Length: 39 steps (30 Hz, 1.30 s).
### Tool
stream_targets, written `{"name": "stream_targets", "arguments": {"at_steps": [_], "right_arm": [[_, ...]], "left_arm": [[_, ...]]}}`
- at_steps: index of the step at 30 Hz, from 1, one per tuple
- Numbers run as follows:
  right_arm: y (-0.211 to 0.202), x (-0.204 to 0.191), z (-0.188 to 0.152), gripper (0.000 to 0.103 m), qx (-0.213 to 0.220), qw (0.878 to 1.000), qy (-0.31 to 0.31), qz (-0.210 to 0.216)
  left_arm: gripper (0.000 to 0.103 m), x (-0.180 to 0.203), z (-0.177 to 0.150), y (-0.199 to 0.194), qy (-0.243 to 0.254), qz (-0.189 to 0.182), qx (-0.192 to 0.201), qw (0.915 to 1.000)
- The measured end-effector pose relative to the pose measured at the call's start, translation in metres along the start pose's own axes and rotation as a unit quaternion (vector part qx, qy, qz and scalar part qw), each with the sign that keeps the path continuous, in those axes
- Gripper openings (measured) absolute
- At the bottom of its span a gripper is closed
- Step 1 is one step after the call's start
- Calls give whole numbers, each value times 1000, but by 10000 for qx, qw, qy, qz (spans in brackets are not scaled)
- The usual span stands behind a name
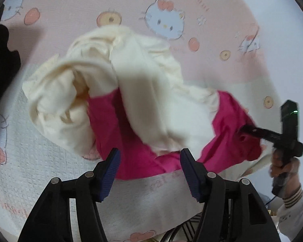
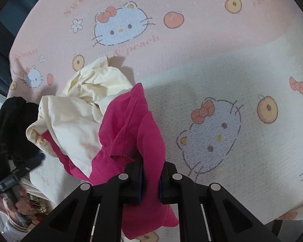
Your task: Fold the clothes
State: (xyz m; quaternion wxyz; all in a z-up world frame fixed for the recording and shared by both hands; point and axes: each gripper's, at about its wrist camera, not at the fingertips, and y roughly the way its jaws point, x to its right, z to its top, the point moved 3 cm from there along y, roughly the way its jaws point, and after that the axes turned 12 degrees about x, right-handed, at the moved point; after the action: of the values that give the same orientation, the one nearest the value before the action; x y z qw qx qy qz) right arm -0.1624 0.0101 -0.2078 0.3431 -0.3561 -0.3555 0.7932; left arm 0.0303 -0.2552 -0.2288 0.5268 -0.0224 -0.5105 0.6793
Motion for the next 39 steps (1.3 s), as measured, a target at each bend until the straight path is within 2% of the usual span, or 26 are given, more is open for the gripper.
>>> {"name": "stream_targets", "arguments": {"at_steps": [4, 8, 12, 14, 15, 16, 23, 26, 29, 31, 34, 39], "right_arm": [[-6, -2, -2, 9, 36, 9998, -205, 11], [-5, -3, -8, 9, 22, 9996, -285, -45], [-2, -1, -16, 10, -70, 9999, -139, -21], [-2, 0, -21, 32, -133, 9999, -54, 0], [-3, 1, -24, 58, -119, 9999, 4, -46], [-4, 2, -27, 71, -105, 9999, 63, -91], [-2, 23, -57, 71, -325, 9949, 955, 92], [11, 29, -80, 71, -700, 9883, 1342, 179], [20, 28, -101, 71, -914, 9797, 1721, 474], [24, 24, -109, 71, -900, 9779, 1797, 578], [30, 18, -117, 71, -854, 9767, 1830, 720], [41, 5, -106, 71, -303, 9701, 2117, 1145]], "left_arm": [[59, -3, -9, 19, 63, 24, -287, 9996], [58, -29, -14, 27, -325, 135, -410, 9985], [59, -38, -16, 24, -506, 67, -425, 9978], [59, -41, -17, 25, -556, 62, -399, 9976], [59, -42, -18, 26, -580, 61, -387, 9975], [59, -41, -19, 28, -567, 81, -410, 9975], [59, -37, -26, 44, -473, 227, -573, 9970], [59, -35, -27, 50, -480, 233, -622, 9966], [59, -35, -23, 52, -511, 221, -558, 9969], [59, -35, -19, 51, -461, 221, -404, 9979], [58, -40, -16, 48, -567, 255, 63, 9980], [58, -48, -17, 45, -936, 91, 293, 9951]]}}
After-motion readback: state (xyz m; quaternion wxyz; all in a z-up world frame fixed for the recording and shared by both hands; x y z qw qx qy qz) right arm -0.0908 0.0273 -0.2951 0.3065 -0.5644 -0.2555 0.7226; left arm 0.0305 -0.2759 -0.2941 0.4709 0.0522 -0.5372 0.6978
